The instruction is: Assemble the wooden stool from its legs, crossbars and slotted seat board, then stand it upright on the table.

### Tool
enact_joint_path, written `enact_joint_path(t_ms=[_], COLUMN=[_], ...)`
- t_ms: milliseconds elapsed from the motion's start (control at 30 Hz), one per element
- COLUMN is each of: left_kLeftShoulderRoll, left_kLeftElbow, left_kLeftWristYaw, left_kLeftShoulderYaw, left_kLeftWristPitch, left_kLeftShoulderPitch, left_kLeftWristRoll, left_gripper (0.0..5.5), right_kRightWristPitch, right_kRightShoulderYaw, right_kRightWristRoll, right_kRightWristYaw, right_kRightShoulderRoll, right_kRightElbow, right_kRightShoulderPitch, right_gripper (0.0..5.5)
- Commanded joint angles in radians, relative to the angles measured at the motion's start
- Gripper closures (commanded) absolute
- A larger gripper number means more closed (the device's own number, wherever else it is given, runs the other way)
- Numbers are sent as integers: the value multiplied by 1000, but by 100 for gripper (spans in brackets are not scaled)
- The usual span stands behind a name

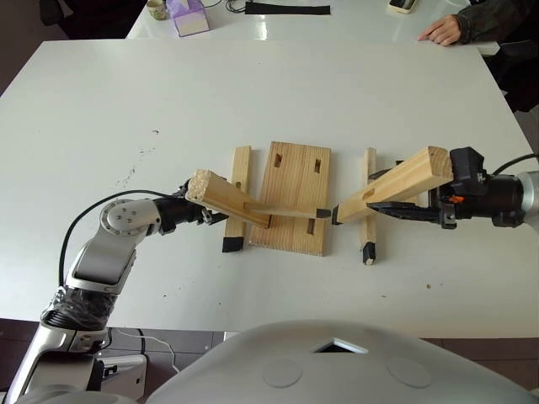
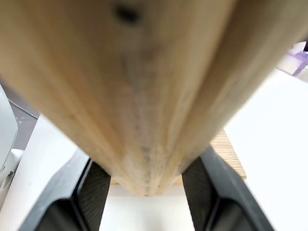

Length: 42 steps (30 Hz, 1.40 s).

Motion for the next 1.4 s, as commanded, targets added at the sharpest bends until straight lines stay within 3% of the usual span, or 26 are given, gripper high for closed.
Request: enact_joint_path(t_ms=[33,400,667,1400], left_kLeftShoulderRoll=[41,58,71,83], left_kLeftElbow=[25,-3,-16,-95], left_kLeftWristYaw=[-17,-84,-129,-208], left_kLeftShoulderYaw=[52,88,82,81], left_kLeftWristPitch=[0,2,6,0], left_kLeftShoulderPitch=[-18,-43,-54,-19], left_kLeftWristRoll=[7,-27,-22,-45], left_gripper=[188,188,188,188], right_kRightWristPitch=[-24,82,28,-145], right_kRightShoulderYaw=[-25,-62,46,157], right_kRightWristRoll=[5,208,107,-111], right_kRightWristYaw=[4,-101,-106,-82], right_kRightShoulderRoll=[-10,12,56,94], right_kRightElbow=[-61,-126,-96,11], right_kRightShoulderPitch=[52,-21,8,75], right_gripper=[349,349,349,349])
